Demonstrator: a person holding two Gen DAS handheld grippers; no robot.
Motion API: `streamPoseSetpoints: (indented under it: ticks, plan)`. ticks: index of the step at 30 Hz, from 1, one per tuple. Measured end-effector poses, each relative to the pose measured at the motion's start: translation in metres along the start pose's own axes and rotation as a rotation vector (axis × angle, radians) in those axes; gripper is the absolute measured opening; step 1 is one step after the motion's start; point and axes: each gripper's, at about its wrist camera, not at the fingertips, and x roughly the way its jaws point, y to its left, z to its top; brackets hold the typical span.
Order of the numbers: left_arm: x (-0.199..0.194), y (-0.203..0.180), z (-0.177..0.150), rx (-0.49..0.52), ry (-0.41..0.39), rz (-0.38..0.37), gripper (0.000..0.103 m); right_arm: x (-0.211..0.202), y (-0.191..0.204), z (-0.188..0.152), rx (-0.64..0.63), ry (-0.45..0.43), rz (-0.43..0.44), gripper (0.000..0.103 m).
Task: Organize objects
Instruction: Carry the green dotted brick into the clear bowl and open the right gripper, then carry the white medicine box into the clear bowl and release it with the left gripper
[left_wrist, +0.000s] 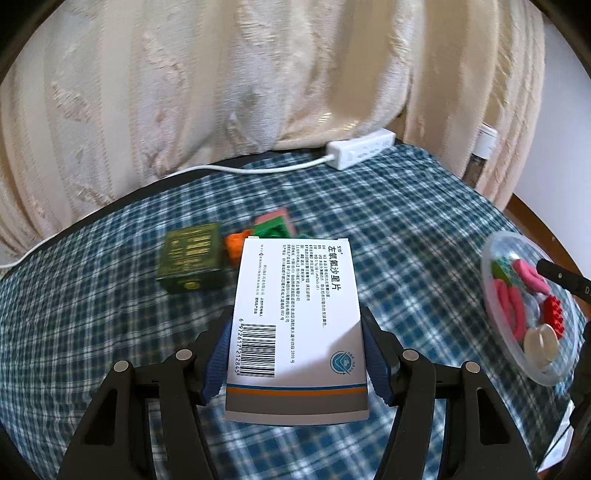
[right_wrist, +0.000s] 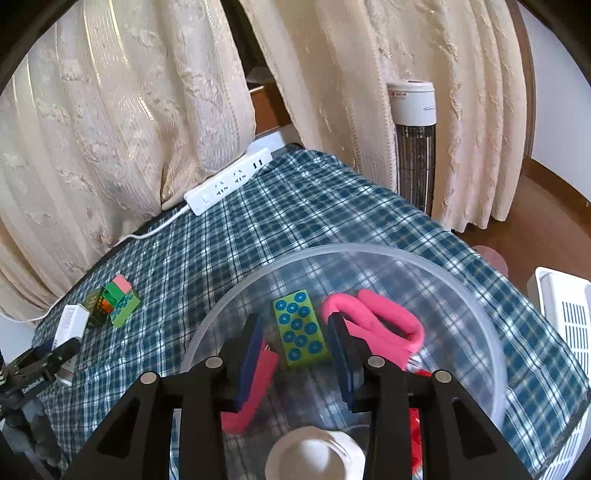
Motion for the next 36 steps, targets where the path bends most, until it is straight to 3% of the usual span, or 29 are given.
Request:
streamPoseSetpoints:
  ticks: [23,36]
  plan:
    - [0.002,-0.138,0.012,0.202,0.028,-0.145,0.064,-0.045,-0.034,-0.025,-0.013,-0.106,0.035,0.041]
    - [0.012,-0.189,0.017,0.254,0.061,-0.263,0.064,-0.048,-0.054,-0.031,0.026,-0.114,0.05,0.041]
